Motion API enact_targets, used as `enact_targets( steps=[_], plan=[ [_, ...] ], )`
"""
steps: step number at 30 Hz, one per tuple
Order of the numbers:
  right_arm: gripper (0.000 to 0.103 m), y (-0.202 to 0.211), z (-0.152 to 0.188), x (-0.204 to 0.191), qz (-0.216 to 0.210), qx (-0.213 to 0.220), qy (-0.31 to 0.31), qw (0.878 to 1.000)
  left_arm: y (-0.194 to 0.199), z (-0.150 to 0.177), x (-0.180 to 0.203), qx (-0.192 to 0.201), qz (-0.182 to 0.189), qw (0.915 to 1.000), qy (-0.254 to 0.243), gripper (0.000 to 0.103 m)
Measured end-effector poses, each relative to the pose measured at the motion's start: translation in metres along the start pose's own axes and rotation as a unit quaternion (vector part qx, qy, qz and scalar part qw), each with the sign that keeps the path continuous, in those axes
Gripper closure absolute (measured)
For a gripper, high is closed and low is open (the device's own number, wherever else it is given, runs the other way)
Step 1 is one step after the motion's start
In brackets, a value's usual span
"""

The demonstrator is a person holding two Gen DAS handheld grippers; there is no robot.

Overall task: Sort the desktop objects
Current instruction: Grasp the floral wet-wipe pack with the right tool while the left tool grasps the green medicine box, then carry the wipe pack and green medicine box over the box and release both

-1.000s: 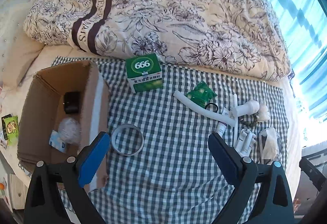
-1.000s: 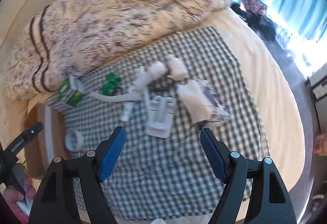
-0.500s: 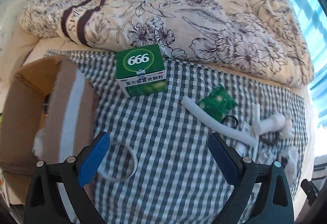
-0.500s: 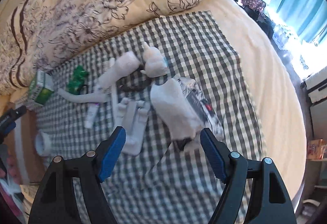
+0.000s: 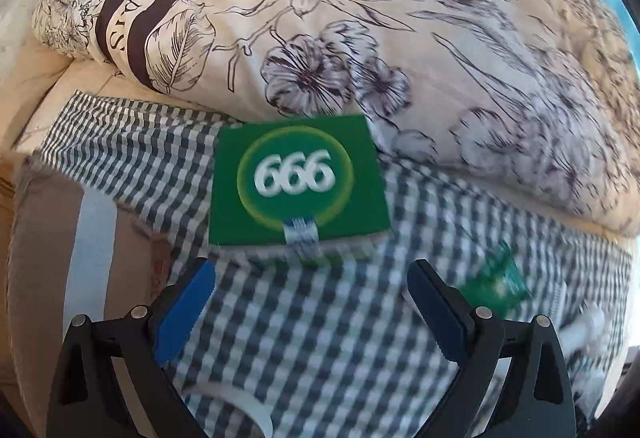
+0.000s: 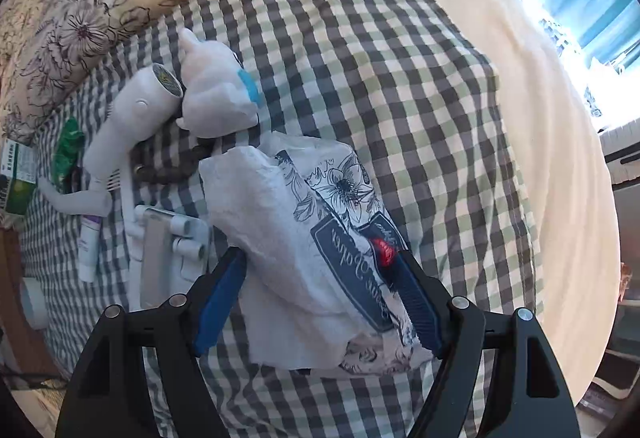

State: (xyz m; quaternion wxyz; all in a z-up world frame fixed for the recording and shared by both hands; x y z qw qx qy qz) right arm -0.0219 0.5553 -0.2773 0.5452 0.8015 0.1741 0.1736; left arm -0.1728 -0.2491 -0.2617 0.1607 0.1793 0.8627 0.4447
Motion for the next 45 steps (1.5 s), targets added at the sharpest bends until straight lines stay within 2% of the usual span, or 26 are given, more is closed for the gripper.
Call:
enact_targets(
  steps=[8, 11, 17, 19, 23, 24, 25, 27, 32, 38, 41, 45],
  plan=[
    [0.015, -0.016, -0.005, 0.001, 0.007, -0.005, 0.015, 1.000, -0.033, -0.017, -0.015, -0.005, -0.047, 0.9988, 0.006, 0.000],
    [0.012, -0.020, -0.005, 0.002, 0.006, -0.008, 0.018, 1.000, -0.048, -0.018, -0.018, -0.018, -0.035, 0.9992, 0.009, 0.000],
    [0.009, -0.027, -0.001, 0.002, 0.013, -0.014, 0.036, 0.999, -0.079, -0.009, -0.016, -0.054, -0.019, 0.9980, -0.027, 0.000],
    [0.010, -0.027, 0.000, 0.002, 0.019, -0.014, 0.044, 0.999, -0.079, -0.007, -0.016, -0.043, -0.018, 0.9983, -0.037, 0.000],
    [0.028, -0.018, 0.004, 0.001, 0.036, -0.005, 0.052, 0.998, -0.070, -0.004, -0.013, -0.013, -0.025, 0.9977, -0.061, 0.003],
    [0.030, -0.015, 0.005, 0.002, 0.042, -0.002, 0.052, 0.998, -0.067, -0.003, -0.012, -0.006, -0.028, 0.9974, -0.066, 0.003],
    [0.031, -0.010, 0.007, 0.002, 0.047, 0.001, 0.049, 0.998, -0.062, -0.003, -0.011, 0.004, -0.028, 0.9971, -0.071, 0.003],
    [0.047, -0.001, 0.010, 0.003, 0.050, 0.007, 0.047, 0.998, -0.050, -0.004, -0.009, 0.016, -0.021, 0.9974, -0.068, 0.003],
    [0.052, 0.031, 0.016, 0.003, 0.028, 0.019, 0.048, 0.998, -0.008, -0.014, -0.002, 0.041, -0.004, 0.9970, -0.065, 0.003],
    [0.052, 0.085, 0.020, -0.001, -0.001, 0.048, 0.058, 0.997, 0.064, -0.014, 0.005, 0.066, 0.025, 0.9950, -0.071, 0.003],
    [0.052, 0.108, 0.004, -0.021, -0.017, 0.059, 0.065, 0.996, 0.102, -0.022, 0.000, 0.077, 0.035, 0.9934, -0.078, 0.003],
    [0.052, 0.146, 0.000, -0.052, -0.051, 0.080, 0.083, 0.992, 0.167, -0.009, -0.015, 0.079, 0.045, 0.9932, -0.072, 0.003]
  ],
)
Point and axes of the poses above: each gripper's, at about its wrist camera, not at the fingertips, and y roughly against the way its jaws point, x to its right, z to its underside, the point moved 5 cm from there along -y, roughly the way its jaws point, and after that the axes turned 9 degrees about x, right-handed, at the moved point
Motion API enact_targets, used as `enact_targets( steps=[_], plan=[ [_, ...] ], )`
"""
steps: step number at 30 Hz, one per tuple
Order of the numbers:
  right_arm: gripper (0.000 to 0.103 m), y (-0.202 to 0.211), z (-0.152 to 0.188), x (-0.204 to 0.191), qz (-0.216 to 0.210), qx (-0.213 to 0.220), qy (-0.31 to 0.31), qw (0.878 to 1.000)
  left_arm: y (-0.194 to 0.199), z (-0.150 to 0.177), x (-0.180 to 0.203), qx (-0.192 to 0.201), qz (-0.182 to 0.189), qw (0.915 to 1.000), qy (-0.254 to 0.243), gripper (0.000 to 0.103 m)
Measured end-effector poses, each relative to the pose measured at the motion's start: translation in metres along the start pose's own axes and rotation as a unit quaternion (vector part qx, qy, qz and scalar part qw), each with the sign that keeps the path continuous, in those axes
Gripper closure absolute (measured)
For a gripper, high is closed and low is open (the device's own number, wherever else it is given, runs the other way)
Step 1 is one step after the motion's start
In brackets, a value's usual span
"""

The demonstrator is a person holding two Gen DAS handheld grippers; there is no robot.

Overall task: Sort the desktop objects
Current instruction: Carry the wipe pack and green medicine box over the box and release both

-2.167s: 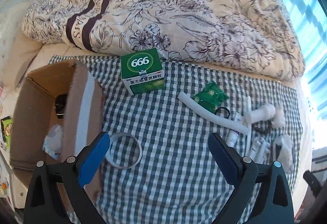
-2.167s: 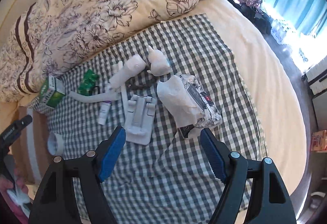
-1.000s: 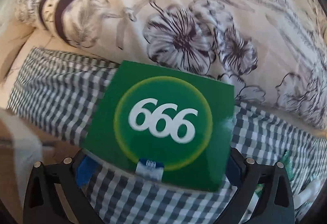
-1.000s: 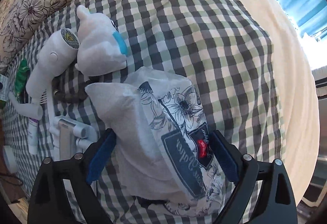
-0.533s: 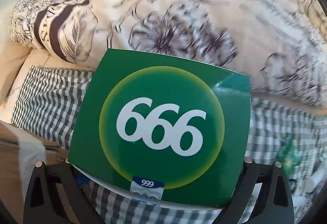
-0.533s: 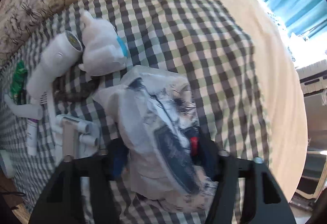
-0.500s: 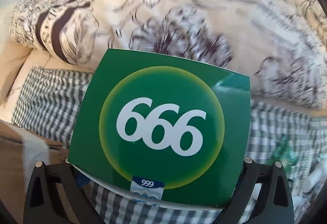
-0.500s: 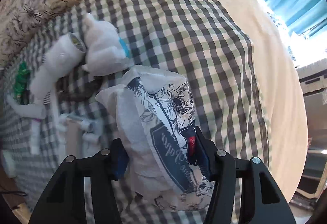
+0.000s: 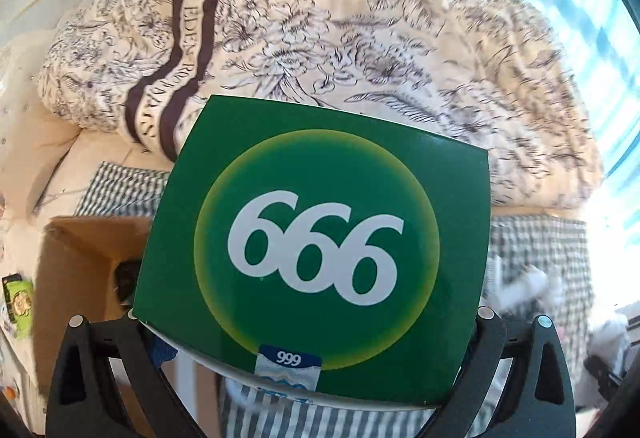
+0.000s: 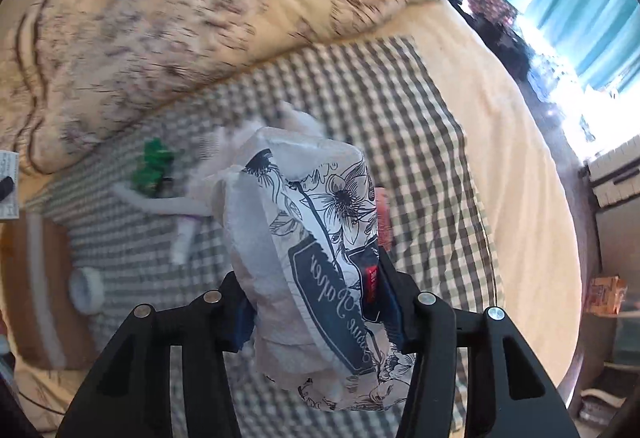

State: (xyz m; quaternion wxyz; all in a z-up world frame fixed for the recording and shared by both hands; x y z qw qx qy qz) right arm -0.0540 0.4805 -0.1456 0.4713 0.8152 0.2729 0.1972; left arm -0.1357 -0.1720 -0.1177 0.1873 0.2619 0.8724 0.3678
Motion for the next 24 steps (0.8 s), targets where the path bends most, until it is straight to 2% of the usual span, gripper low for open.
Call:
enact_targets(
  steps=[3, 6, 9, 12, 15, 19, 24],
  plan=[
    [0.052, 0.033, 0.002, -0.028, -0.031, 0.016, 0.020, 0.999, 0.045, 0.002, -0.024, 0.010, -0.002, 0.9999, -0.006, 0.003],
    [0.052, 0.059, 0.006, -0.070, -0.069, 0.033, 0.035, 0.996, 0.072, 0.006, -0.056, 0.017, -0.009, 0.9998, -0.011, 0.003],
    [0.052, 0.081, 0.018, -0.129, -0.109, 0.044, 0.062, 0.991, 0.096, 0.012, -0.102, 0.034, -0.022, 0.9992, -0.005, 0.003],
    [0.052, 0.103, 0.035, -0.197, -0.147, 0.049, 0.091, 0.984, 0.110, 0.021, -0.146, 0.032, -0.023, 0.9992, 0.005, 0.003],
    [0.051, 0.123, 0.061, -0.270, -0.188, 0.051, 0.117, 0.974, 0.114, 0.028, -0.184, 0.030, -0.027, 0.9992, -0.005, 0.003],
    [0.051, 0.118, 0.105, -0.349, -0.209, 0.029, 0.146, 0.967, 0.098, 0.047, -0.223, 0.011, -0.021, 0.9995, -0.019, 0.003],
    [0.052, 0.088, 0.154, -0.404, -0.208, -0.013, 0.169, 0.963, 0.062, 0.078, -0.253, -0.019, -0.013, 0.9993, -0.029, 0.003]
  ],
)
Point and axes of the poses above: each gripper's, at about its wrist camera, not at the fingertips, and y roughly against the way its jaws point, x to its right, z to its underside, the point moved 5 cm from there along -y, roughly the way its jaws point, and after that the axes turned 9 degrees about x, right-handed, at the moved point
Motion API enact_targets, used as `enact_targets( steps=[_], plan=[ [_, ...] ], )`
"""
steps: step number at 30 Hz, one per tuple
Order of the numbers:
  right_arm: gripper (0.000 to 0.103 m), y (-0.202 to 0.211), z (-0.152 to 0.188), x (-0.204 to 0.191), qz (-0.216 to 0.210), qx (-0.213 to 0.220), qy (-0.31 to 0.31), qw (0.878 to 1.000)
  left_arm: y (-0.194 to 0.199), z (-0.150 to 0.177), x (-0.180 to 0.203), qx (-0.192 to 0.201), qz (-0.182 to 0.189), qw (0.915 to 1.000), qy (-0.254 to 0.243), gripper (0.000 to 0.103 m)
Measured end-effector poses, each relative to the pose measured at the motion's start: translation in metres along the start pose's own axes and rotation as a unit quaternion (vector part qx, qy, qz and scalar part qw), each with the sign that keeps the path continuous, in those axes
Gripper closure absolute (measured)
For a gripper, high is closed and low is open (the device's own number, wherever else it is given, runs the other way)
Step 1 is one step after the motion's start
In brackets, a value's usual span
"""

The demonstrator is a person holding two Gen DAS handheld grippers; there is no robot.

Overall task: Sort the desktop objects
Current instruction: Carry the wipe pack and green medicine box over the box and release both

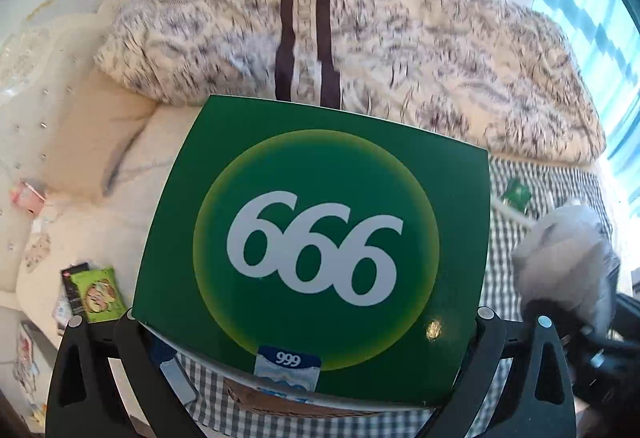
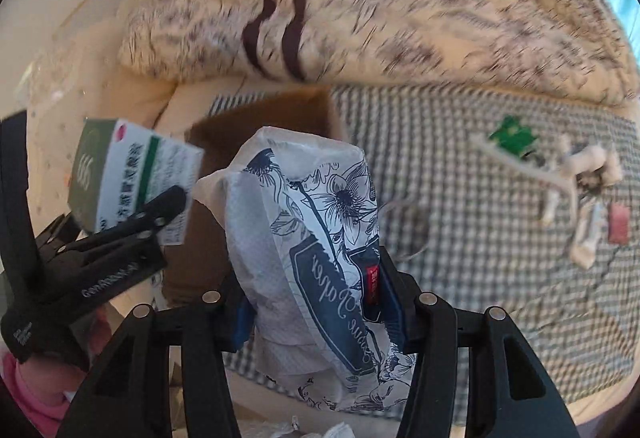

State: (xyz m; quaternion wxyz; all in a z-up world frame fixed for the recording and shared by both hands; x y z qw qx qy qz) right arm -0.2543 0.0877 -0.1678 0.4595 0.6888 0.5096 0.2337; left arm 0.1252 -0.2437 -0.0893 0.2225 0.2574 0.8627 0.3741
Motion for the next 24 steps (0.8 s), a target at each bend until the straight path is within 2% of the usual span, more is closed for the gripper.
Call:
enact_targets(
  steps=[4, 6, 8, 10, 12, 17, 24],
  plan=[
    [0.047, -0.028, 0.011, -0.012, 0.000, -0.019, -0.004, 1.000, -0.019, 0.013, -0.008, -0.008, 0.010, 0.9999, -0.005, 0.002],
    [0.038, -0.031, 0.010, -0.016, -0.028, -0.011, -0.010, 0.999, -0.028, 0.018, -0.010, -0.019, 0.021, 0.9996, 0.000, 0.001],
    [0.028, -0.038, 0.007, -0.015, -0.024, -0.012, -0.010, 1.000, -0.037, 0.022, -0.018, -0.042, 0.026, 0.9987, 0.013, 0.000],
    [0.027, -0.042, 0.004, -0.011, -0.023, -0.011, -0.020, 0.999, -0.048, 0.026, -0.022, -0.076, 0.033, 0.9964, 0.018, 0.000],
    [0.025, -0.044, 0.001, -0.008, -0.018, -0.007, -0.029, 0.999, -0.052, 0.029, -0.022, -0.089, 0.033, 0.9954, 0.012, 0.000],
    [0.025, -0.036, -0.008, -0.006, -0.011, -0.002, -0.025, 1.000, -0.041, 0.025, -0.011, -0.080, 0.026, 0.9961, -0.024, 0.000],
    [0.025, -0.022, -0.018, 0.007, -0.005, 0.014, -0.032, 0.999, -0.035, 0.009, 0.004, -0.071, 0.024, 0.9966, -0.035, 0.000]
  ],
)
Point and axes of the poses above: each gripper's, at about its wrist camera, not at the fingertips, and y roughly against the way its jaws point, x to its right, z to its underside, the point moved 5 cm from there along -y, roughly the way its jaws point, and after that the axes turned 9 degrees about x, right-handed, at the moved point
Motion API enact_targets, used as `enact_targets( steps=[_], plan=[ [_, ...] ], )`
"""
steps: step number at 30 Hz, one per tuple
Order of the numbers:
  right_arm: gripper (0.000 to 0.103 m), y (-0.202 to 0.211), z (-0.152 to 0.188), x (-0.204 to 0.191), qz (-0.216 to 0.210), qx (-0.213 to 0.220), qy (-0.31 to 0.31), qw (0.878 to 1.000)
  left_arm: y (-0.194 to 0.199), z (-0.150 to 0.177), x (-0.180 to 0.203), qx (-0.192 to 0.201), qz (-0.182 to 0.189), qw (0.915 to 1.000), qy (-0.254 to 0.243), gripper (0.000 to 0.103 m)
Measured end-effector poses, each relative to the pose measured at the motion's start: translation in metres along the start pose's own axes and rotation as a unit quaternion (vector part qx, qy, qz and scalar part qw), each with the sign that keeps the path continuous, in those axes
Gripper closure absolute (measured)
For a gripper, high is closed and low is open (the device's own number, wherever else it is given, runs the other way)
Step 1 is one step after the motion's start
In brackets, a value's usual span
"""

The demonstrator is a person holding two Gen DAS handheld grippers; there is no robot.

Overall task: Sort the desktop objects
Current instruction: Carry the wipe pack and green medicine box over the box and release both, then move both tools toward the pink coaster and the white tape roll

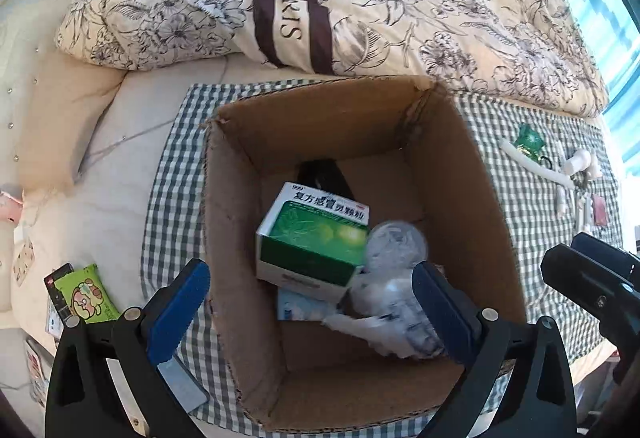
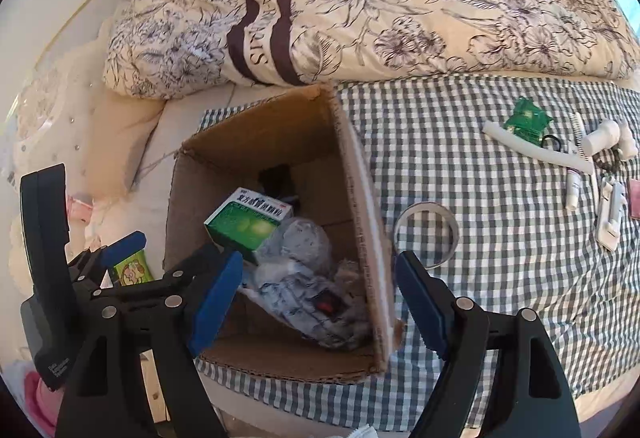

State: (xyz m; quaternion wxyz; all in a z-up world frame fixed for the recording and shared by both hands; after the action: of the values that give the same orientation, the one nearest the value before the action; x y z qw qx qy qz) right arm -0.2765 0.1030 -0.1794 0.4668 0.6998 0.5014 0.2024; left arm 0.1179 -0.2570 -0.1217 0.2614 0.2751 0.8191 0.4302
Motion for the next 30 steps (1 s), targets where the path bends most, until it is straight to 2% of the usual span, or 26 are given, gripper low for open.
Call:
enact_targets(
  steps=[3, 6, 10, 17, 24, 30],
  plan=[
    [0.025, 0.008, -0.002, 0.011, 0.000, 0.007, -0.009, 1.000, 0.006, -0.005, 0.009, 0.006, -0.001, 0.9999, -0.010, 0.000],
    [0.025, 0.024, -0.003, 0.029, 0.005, 0.017, -0.019, 1.000, 0.016, -0.011, 0.025, 0.014, 0.015, 0.9997, -0.012, 0.000],
    [0.025, 0.061, -0.011, 0.062, 0.019, 0.039, -0.015, 0.999, 0.039, -0.026, 0.064, 0.034, 0.033, 0.9988, -0.016, 0.000],
    [0.025, 0.125, -0.030, 0.160, 0.056, 0.069, -0.019, 0.996, 0.074, -0.046, 0.146, 0.083, 0.031, 0.9961, -0.005, 0.000],
    [0.024, 0.164, -0.038, 0.263, 0.080, 0.070, -0.019, 0.994, 0.079, -0.035, 0.230, 0.082, 0.039, 0.9958, 0.013, 0.000],
    [0.024, 0.174, -0.040, 0.329, 0.097, 0.064, -0.023, 0.993, 0.065, -0.020, 0.274, 0.066, 0.023, 0.9974, 0.019, 0.000]
  ],
)
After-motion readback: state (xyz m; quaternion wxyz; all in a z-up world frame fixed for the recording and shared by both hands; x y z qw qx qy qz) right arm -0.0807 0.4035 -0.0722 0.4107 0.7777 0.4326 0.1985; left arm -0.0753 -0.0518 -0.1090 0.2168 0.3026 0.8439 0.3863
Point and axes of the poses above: each gripper's, at about its wrist camera, not at the fingertips, and y roughly against the way its jaws point, x to its right, z to its underside, the point moved 5 cm from there along -y, roughly the way its jaws point, and after that the axes turned 9 degrees about x, right-handed, at the moved point
